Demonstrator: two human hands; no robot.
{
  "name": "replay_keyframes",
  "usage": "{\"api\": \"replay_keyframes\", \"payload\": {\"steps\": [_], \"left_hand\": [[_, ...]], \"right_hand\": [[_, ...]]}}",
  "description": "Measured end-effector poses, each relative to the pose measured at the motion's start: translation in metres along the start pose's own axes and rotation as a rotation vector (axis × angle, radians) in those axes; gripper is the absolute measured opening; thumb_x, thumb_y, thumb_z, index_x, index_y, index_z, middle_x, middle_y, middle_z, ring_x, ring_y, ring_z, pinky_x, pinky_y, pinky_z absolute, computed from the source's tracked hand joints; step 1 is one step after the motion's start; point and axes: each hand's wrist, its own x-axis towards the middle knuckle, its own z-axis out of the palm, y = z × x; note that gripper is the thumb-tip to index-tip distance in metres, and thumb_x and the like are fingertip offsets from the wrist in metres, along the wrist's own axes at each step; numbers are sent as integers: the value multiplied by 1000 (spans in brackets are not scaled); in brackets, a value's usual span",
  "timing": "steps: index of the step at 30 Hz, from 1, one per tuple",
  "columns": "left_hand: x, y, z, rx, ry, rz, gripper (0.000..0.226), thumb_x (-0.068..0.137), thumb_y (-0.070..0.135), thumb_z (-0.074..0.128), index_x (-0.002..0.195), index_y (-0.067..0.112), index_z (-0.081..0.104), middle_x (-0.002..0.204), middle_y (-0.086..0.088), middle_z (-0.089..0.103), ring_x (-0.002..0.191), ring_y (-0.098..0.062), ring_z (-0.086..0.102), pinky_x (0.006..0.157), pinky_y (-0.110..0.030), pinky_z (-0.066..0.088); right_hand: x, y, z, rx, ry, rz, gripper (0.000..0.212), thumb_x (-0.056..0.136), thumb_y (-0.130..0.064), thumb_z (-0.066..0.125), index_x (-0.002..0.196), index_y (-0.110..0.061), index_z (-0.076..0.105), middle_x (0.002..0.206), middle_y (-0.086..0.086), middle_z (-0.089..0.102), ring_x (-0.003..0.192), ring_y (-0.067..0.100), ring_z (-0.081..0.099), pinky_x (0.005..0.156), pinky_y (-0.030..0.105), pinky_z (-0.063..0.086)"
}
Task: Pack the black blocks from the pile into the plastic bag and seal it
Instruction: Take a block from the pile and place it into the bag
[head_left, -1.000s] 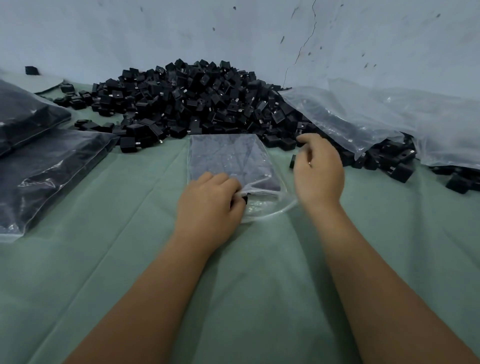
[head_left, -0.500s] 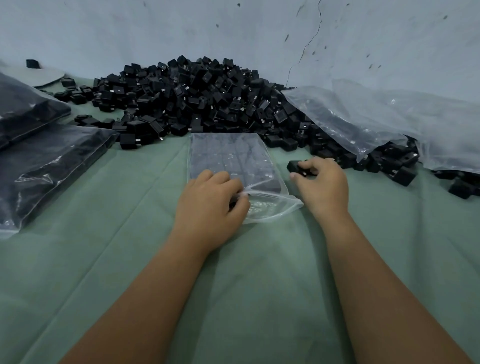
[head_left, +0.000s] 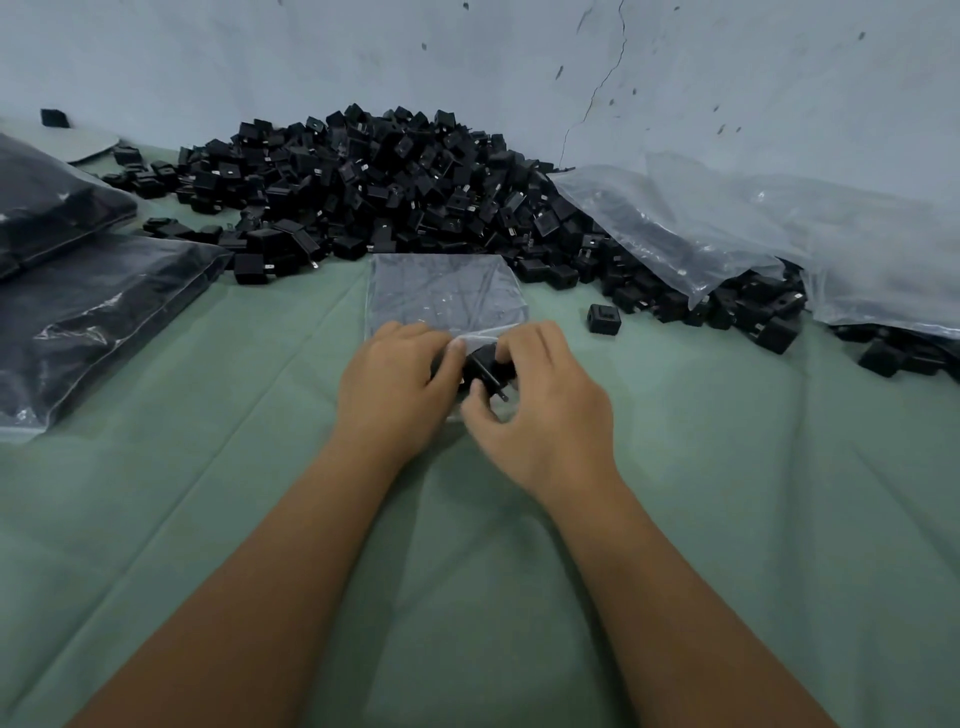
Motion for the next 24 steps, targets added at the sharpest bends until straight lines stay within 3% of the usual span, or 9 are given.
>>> {"api": "replay_keyframes", "payload": {"steps": [3,8,12,18,21,24], "left_hand": [[0,-1,1,37,-5,31,32,99,28,49,74,13,61,73,3,52,79,-25,49,67,-37,38],[1,-1,3,71,5,64,29,98,27,52,79,11,65,79,-3,57,82,-28,50,70,-40,39],[0,-1,2,51,4,55,31,100,30,47,81,12,65,78,0,54,82,-27,50,71,-41,40],[-2,0,1,29,47,45,30,101,31,44,72,21,46,71,6,48,76,-26,48,64,-36,33],[-1,-1,3,43,47,46,25,98,30,50,76,19,55,74,4,53,78,-26,50,64,-37,35],[1,-3,4,102,0,75,20,90,33,63,97,16,70,87,-2,62,87,-27,53,73,-36,40]], "right_hand": [[1,7,3,-218,-108,37,25,78,-27,68,95,-14,54,96,3,51,63,22,51,48,27,29],[-1,10,8,-360,-271,63,28,90,-40,52,107,-17,57,110,2,56,81,25,62,55,28,29],[-1,10,7,-268,-284,144,24,86,-37,51,101,-20,56,108,-4,56,83,22,60,58,28,37],[5,15,10,-282,-305,226,25,90,-31,45,107,-19,58,112,-3,58,89,23,61,61,29,35],[3,15,10,-291,-264,252,24,88,-33,48,104,-19,60,106,-3,58,84,23,60,59,29,34],[4,16,9,-306,-235,279,24,86,-35,50,102,-19,60,100,-1,57,80,23,59,58,28,33]]}}
